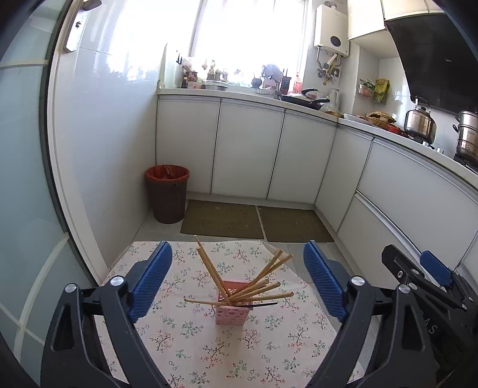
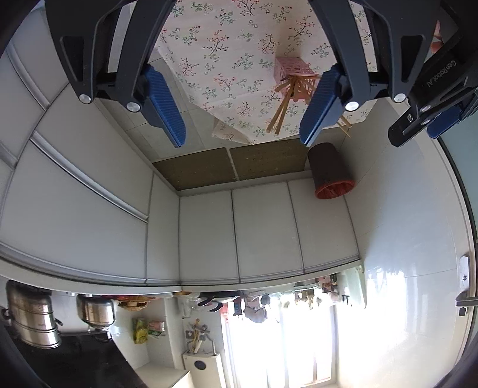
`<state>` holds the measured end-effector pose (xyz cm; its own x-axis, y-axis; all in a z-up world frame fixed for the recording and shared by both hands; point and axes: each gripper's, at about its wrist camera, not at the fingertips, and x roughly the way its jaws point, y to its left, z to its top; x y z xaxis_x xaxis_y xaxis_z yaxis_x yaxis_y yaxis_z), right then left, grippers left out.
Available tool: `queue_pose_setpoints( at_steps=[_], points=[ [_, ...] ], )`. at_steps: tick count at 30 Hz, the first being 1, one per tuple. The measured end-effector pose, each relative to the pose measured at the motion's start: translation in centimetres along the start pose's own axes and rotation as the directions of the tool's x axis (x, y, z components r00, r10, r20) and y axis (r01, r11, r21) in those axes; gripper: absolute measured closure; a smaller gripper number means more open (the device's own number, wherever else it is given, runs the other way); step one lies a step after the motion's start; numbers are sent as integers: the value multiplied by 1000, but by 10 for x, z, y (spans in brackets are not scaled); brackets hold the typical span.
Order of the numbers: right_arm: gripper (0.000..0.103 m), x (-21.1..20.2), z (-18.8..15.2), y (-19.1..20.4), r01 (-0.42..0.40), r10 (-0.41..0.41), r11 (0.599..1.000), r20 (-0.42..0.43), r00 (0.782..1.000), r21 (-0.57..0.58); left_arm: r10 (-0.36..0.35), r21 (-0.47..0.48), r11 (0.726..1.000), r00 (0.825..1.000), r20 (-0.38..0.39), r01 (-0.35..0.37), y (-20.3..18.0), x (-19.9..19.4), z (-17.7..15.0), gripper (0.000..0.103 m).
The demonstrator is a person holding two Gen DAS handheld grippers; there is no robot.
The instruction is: Organize utensils
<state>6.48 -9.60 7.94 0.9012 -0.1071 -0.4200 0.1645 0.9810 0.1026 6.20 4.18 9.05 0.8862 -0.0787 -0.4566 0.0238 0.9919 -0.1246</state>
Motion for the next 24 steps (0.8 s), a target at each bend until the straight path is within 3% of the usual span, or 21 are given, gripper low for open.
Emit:
queue_pose_setpoints(
  at_steps=[2, 7, 13, 24],
  points=[
    [16, -8, -3, -5, 31, -31, 999, 21, 999, 9, 6, -2, 1000, 1000, 6, -6, -2, -5, -3, 7],
    [7, -28, -7, -17, 97, -98, 995, 59, 993, 21, 1, 6, 1000, 1000, 10, -1, -10, -17, -6, 7],
    [7, -41, -7, -37, 153, -157, 986, 58, 986, 59, 31, 36, 999, 999, 38, -32, -21, -32, -10, 7],
    [7, -61, -10, -48, 165, -169, 984, 50, 984, 70, 35, 59, 997, 997, 69, -39, -32, -57, -14, 7]
  ],
)
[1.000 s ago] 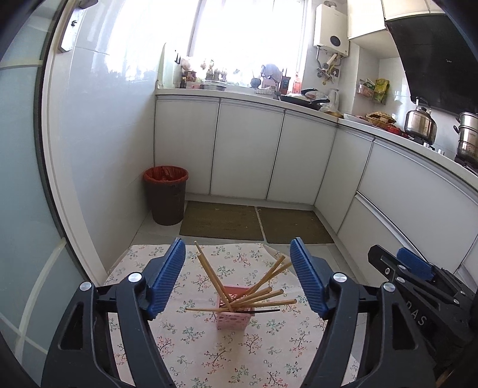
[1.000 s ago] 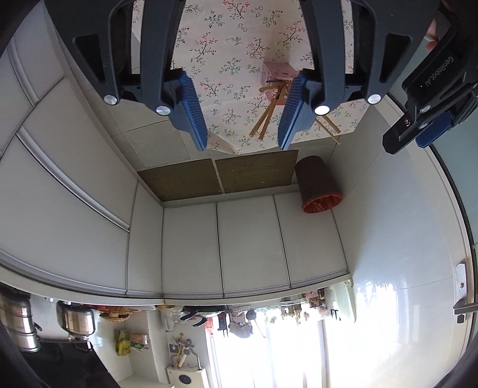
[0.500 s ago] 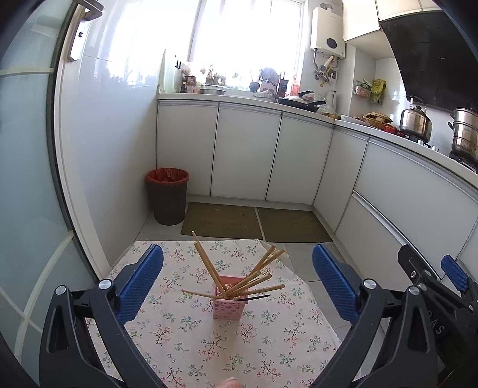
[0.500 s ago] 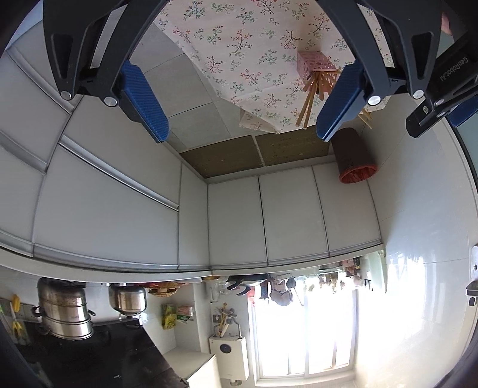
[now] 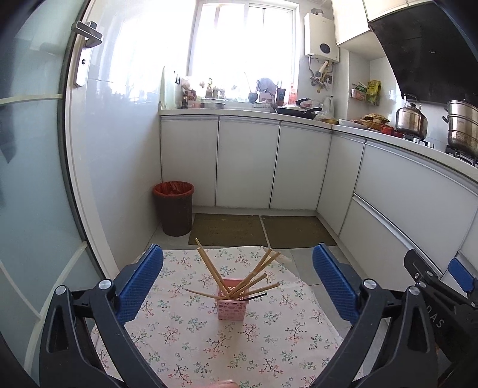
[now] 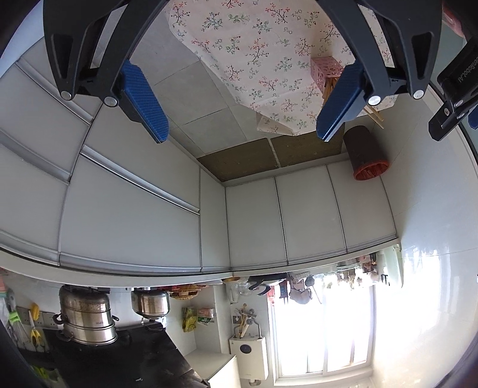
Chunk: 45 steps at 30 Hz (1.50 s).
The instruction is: Organize utensils
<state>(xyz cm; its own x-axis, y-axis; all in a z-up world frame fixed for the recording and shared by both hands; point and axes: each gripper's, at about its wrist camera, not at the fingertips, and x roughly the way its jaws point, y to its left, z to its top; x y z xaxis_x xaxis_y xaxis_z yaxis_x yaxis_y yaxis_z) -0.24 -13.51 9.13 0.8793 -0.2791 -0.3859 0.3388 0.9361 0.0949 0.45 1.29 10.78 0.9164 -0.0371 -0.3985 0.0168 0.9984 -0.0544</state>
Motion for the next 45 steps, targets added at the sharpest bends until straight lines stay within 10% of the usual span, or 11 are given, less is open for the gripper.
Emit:
queue_pose_setpoints(
  at_steps=[45],
  points=[
    [7, -53, 2, -18, -23, 22, 1000, 25, 999, 8, 60, -24, 998, 998, 15, -59, -1, -49, -4, 7]
  ],
)
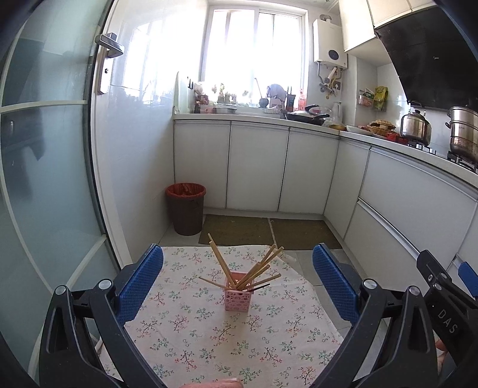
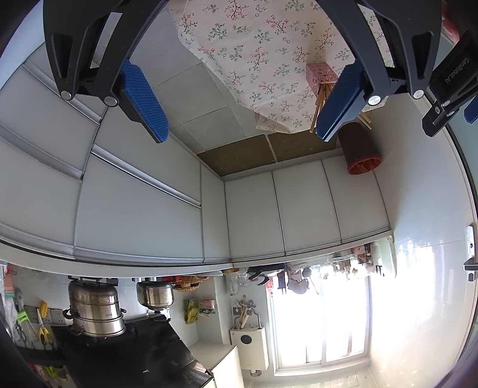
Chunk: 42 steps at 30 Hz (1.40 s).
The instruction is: Organize utensils
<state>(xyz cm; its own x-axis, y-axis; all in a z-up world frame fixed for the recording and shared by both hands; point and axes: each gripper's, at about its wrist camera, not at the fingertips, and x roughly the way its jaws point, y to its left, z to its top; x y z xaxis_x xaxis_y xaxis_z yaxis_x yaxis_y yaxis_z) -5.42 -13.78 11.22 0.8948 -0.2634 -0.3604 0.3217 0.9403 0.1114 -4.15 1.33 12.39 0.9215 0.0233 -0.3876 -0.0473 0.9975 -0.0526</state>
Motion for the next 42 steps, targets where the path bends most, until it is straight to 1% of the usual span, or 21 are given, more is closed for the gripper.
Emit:
queue_pose_setpoints(
  at_steps=[7, 42],
  points=[
    [7, 1, 0, 1, -6, 6, 1000, -7, 1000, -5, -1, 8, 1000, 1000, -10, 1, -1, 2, 0, 7],
    [7, 1, -1, 2, -12, 12, 1000, -15, 1000, -5, 7, 6, 1000, 1000, -12, -7, 3, 3, 0, 7]
  ],
)
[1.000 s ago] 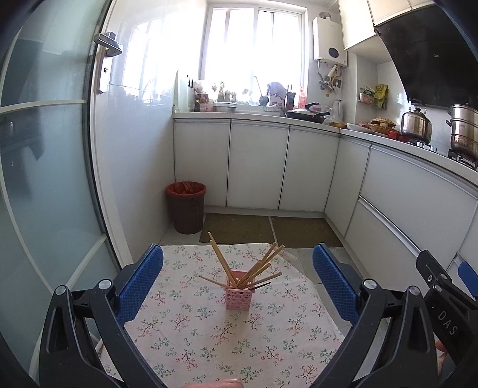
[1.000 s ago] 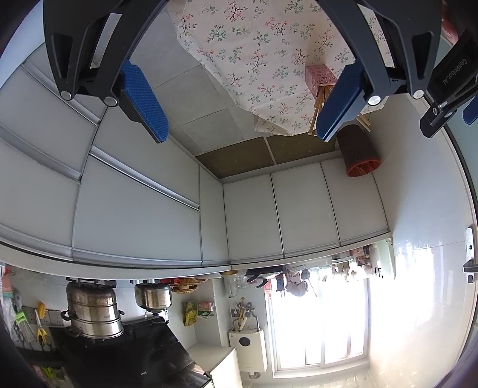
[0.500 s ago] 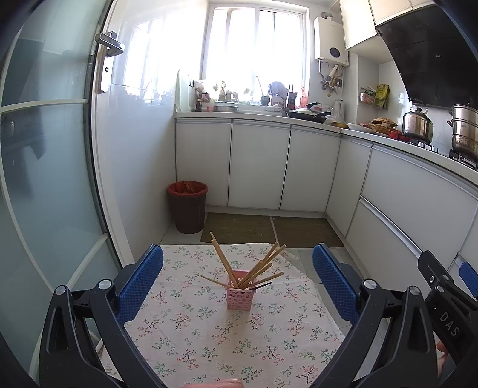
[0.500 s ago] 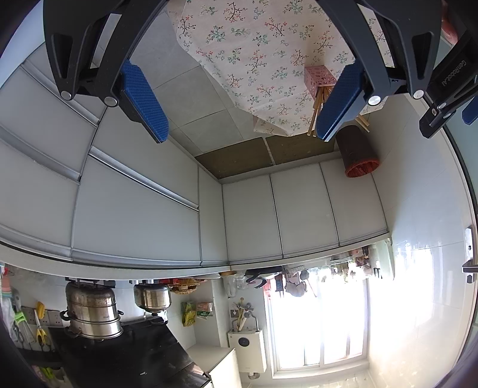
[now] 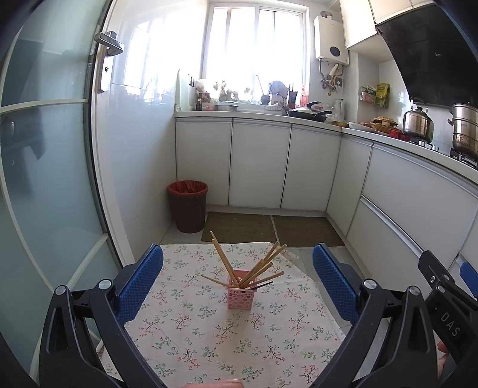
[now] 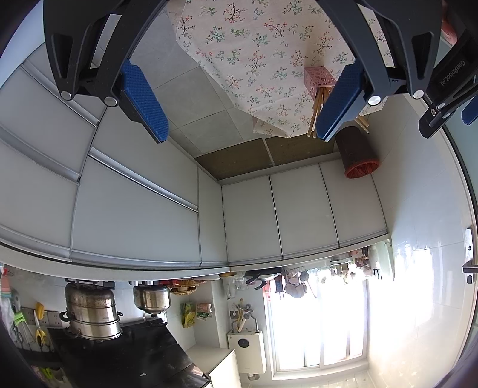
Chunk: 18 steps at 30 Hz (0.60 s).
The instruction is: Organize utensils
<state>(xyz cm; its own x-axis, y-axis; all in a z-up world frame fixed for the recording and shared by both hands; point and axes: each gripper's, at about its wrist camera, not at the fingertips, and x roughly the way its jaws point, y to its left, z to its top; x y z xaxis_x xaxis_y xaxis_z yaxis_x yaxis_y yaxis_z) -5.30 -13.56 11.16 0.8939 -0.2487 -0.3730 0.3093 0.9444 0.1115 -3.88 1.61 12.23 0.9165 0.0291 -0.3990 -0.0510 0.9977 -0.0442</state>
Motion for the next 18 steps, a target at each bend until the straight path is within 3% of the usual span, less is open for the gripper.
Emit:
queue_pose_setpoints(
  at_steps=[18],
  points=[
    [7, 1, 1, 0, -6, 6, 1000, -9, 1000, -4, 6, -2, 1000, 1000, -9, -6, 1, 2, -1, 7]
  ],
)
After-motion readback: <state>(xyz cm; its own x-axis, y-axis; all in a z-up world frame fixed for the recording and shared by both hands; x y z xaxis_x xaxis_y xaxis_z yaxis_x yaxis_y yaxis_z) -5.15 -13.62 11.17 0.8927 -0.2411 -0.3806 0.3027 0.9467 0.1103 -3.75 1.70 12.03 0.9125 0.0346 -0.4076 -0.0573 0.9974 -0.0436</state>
